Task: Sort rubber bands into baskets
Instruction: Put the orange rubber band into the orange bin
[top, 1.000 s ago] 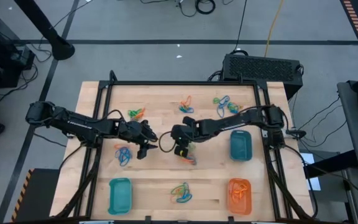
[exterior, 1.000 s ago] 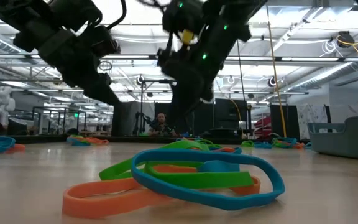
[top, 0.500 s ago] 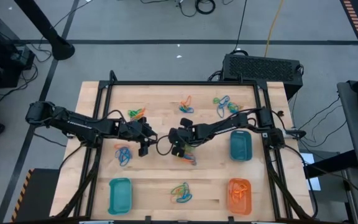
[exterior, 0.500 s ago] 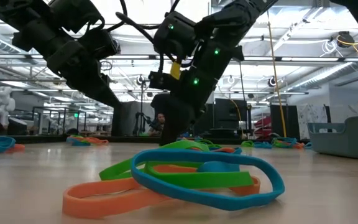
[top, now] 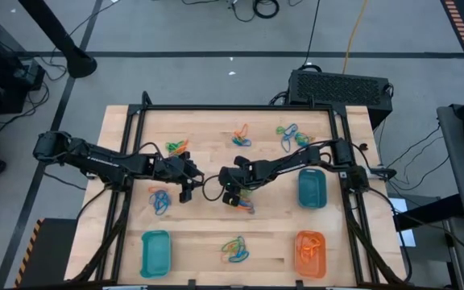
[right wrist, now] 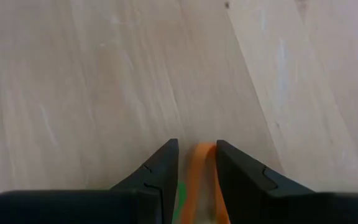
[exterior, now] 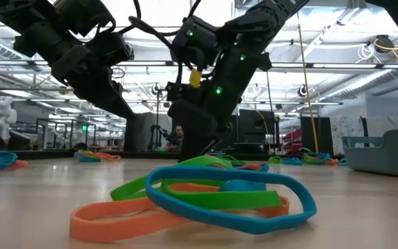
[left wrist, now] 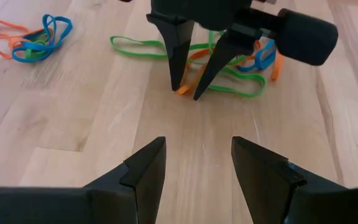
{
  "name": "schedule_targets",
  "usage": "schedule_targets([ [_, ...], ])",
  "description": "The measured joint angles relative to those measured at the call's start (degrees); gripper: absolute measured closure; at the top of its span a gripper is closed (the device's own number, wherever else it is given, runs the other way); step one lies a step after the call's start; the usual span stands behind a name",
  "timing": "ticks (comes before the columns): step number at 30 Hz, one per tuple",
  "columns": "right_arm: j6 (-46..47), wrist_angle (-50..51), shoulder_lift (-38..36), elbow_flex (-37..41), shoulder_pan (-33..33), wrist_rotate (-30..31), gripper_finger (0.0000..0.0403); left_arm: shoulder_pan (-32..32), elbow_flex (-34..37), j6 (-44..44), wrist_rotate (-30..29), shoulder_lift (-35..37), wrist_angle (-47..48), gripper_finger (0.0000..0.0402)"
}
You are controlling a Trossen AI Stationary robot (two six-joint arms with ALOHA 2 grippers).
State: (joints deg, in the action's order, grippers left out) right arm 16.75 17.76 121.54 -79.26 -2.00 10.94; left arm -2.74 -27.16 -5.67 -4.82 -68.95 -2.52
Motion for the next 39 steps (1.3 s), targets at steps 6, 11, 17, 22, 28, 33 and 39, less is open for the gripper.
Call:
schedule_targets([
  [6,0.4,0.6,-0.1,0.0,0.0,-0.4,0.0321,0.0,0.0,0.1,0.0,0.0,0.0,0.0210],
  [11,0.4,1.0,-0.2,0.0,0.0,-0.5,0.0390,0.0,0.0,0.1,0.0,0.0,0.0,0.0210],
  [17,0.1,0.4,-0.2,0.0,0.0,-0.5,0.0399,0.0,0.0,0.2,0.0,0.0,0.0,0.0210],
  [22,0.0,0.3,-1.2,0.2,-0.3,1.1,0.0401,0.0,0.0,2.2,0.0,0.0,-0.4,0.0210],
  [28,-0.8,-2.4,-4.5,0.2,-2.4,4.9,0.0402,0.0,0.2,4.9,0.0,0.5,-1.5,0.0210],
  [33,-1.0,-5.4,-6.9,0.2,-4.9,5.2,0.0402,0.1,4.2,6.1,2.3,3.9,-9.9,0.0210],
  [39,-0.8,-6.5,-10.0,0.2,-7.4,5.4,0.0403,0.2,8.5,4.7,6.5,6.1,-19.5,0.0210],
])
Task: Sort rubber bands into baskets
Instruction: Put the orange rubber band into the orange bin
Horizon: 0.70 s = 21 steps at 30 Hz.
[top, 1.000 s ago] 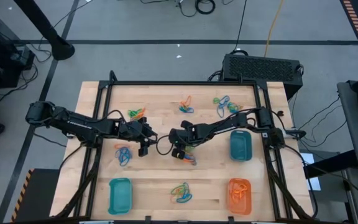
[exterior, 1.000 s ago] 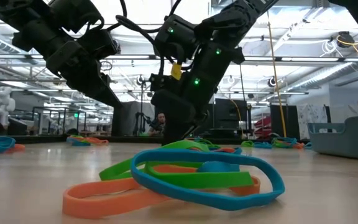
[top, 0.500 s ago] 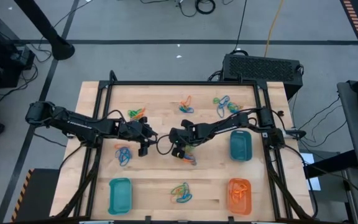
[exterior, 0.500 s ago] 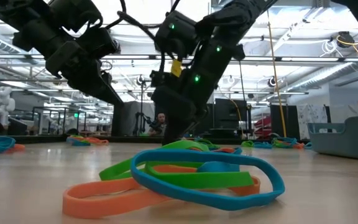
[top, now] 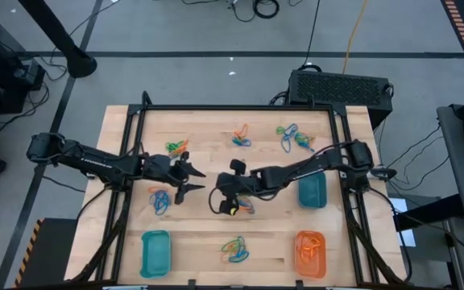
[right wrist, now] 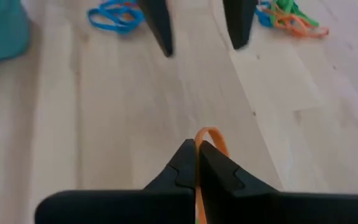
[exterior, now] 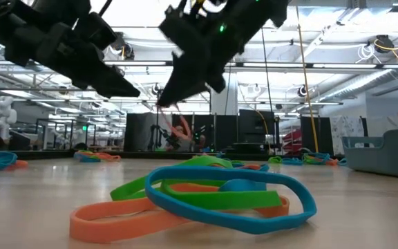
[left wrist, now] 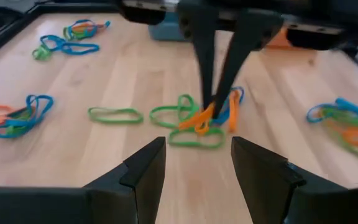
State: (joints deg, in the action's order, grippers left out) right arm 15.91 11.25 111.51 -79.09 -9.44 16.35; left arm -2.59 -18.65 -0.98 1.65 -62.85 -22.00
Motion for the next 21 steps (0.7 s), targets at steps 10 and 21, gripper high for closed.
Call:
schedule_targets([
  [10,7.2,11.5,-10.6,-0.1,-4.2,-3.0,0.0403,-0.1,0.0,-1.6,7.2,-0.9,-9.7,0.0210],
  [21,24.3,27.9,-18.4,-0.1,-13.5,-13.5,0.0402,-0.1,-4.0,0.8,10.7,-7.0,-13.8,0.0210],
])
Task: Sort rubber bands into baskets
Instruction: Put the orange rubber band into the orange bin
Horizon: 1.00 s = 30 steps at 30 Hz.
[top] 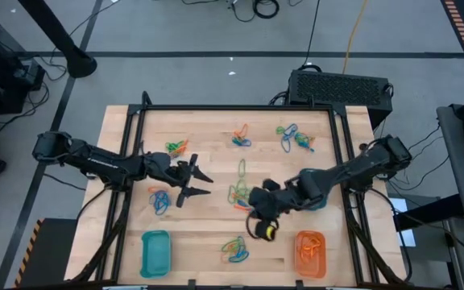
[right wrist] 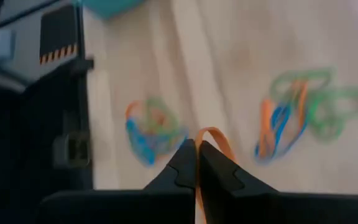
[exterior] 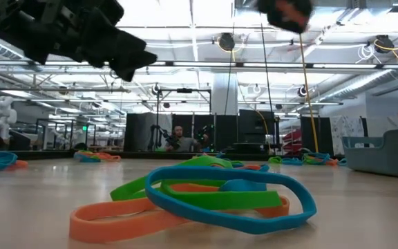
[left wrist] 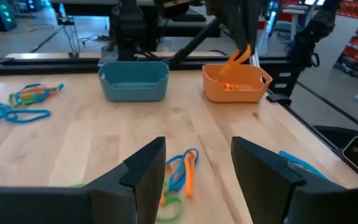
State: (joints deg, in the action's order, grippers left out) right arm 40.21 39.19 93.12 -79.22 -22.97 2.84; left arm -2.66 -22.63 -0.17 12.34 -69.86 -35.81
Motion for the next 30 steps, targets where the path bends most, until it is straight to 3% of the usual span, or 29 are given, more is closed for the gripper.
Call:
schedule_targets([
  [5,9.5,3.1,0.0,0.0,-6.0,-4.6,0.0402,0.0,-4.3,2.3,3.0,-6.0,0.1,0.0210],
  [9,18.3,4.5,0.2,0.0,-11.3,-4.8,0.0402,0.0,-7.8,4.2,5.8,-11.1,0.2,0.0210],
  [15,34.5,10.1,0.4,0.0,-19.2,-1.0,0.0402,0.0,-12.7,7.2,10.3,-17.3,1.3,0.0210],
  [22,53.9,16.5,0.8,0.0,-25.8,2.6,0.0402,0.2,-17.4,11.4,10.6,-20.1,8.2,0.0210],
  [30,58.1,16.8,3.5,0.0,-27.8,3.2,0.0402,2.1,-18.6,13.1,10.5,-20.0,12.1,0.0210],
])
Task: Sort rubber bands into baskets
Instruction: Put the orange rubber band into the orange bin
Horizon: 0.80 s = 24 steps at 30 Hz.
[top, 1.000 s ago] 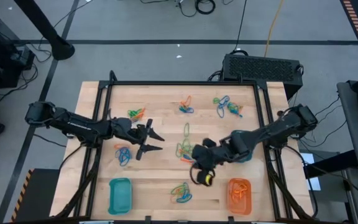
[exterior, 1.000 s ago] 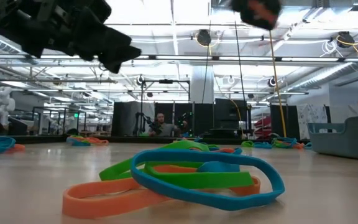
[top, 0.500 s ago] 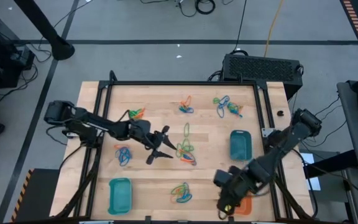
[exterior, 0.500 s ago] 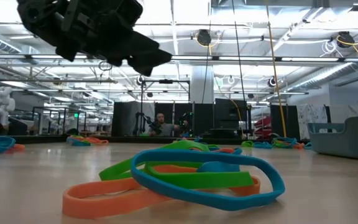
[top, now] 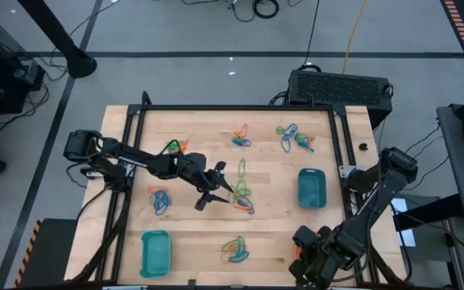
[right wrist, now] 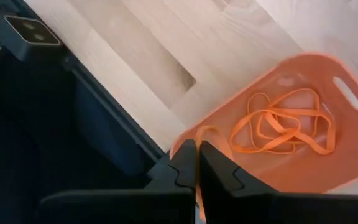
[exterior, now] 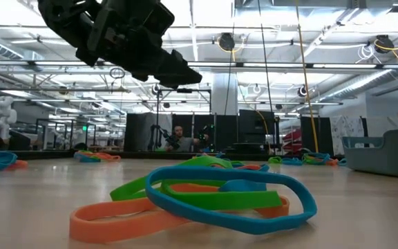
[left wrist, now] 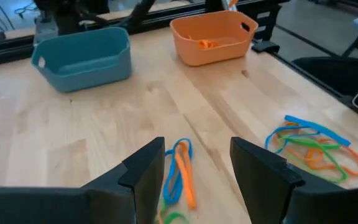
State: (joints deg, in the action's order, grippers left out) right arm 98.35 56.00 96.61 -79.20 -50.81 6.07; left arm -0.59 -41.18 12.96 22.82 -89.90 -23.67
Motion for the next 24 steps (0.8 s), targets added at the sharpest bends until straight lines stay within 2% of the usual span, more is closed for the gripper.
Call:
schedule_targets([
  [5,-0.8,1.7,1.8,0.0,-0.2,-0.2,0.0402,2.1,0.0,-0.1,-0.4,0.0,3.6,0.0210],
  [12,0.0,8.4,4.1,0.0,-0.2,-0.3,0.0403,2.9,0.0,-0.5,-0.6,0.0,3.9,0.0210],
  [24,-0.9,9.0,4.6,0.0,-0.2,0.2,0.0403,2.9,0.0,-0.5,-0.6,0.0,4.3,0.0210],
])
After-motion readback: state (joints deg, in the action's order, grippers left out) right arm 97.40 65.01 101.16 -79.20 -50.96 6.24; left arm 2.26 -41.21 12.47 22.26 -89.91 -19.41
